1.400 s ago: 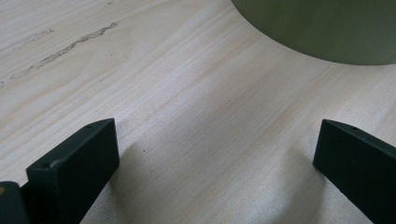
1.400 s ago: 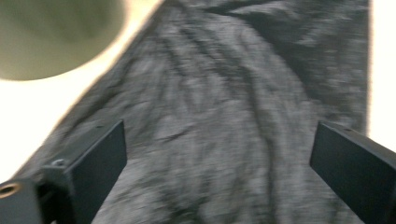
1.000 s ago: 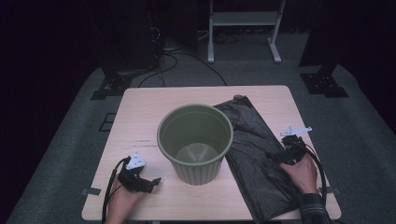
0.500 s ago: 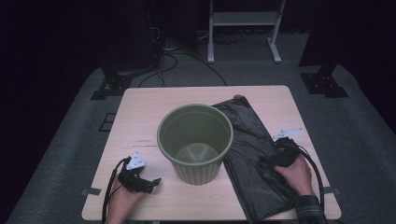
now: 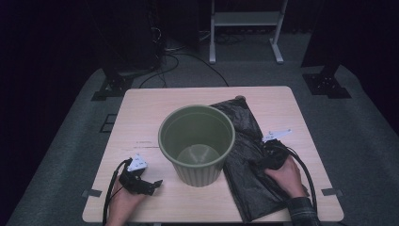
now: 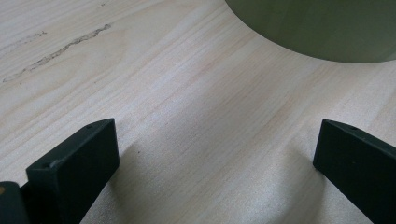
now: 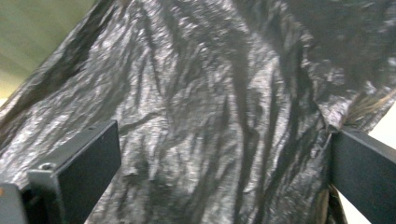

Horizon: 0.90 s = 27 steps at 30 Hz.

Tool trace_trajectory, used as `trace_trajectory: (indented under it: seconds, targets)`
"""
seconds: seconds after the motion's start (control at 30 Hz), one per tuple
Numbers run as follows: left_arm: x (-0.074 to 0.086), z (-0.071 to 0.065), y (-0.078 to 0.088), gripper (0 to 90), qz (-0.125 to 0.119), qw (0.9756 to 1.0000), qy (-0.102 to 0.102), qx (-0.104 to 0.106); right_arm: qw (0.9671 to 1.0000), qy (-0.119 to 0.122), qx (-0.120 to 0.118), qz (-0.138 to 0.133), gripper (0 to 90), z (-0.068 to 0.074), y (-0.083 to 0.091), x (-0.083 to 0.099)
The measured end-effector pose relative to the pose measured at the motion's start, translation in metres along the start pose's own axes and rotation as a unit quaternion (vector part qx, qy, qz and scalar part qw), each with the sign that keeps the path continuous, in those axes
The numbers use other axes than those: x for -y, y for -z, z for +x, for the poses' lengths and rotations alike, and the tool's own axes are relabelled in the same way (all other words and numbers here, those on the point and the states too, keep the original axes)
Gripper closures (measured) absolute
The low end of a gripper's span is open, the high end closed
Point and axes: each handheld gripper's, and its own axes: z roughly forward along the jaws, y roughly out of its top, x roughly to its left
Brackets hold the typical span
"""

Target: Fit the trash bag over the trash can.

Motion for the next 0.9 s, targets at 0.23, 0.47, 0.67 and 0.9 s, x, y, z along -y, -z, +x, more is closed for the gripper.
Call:
trace_trajectory:
  seconds: [0.23,0.47,0.67,0.9]
  targets:
    - [0.000,0.000,0.000,0.0,0.000,1.0000,-0.001,0.001,0.9998,0.012,-0.015,-0.001,0.0,0.014,-0.016,-0.017]
    - [0.000,0.000,0.000,0.0,0.000,1.0000,-0.002,0.002,0.9995,0.019,-0.026,0.000,0.0,0.027,-0.031,-0.027]
    - [0.000,0.000,0.000,0.0,0.000,1.0000,-0.003,0.003,0.9990,0.035,-0.027,0.001,0.0,0.037,-0.038,-0.040]
    - [0.000,0.000,0.000,0.0,0.000,1.0000,-0.004,0.004,0.9990,0.039,-0.022,0.002,0.0,0.042,-0.048,-0.041]
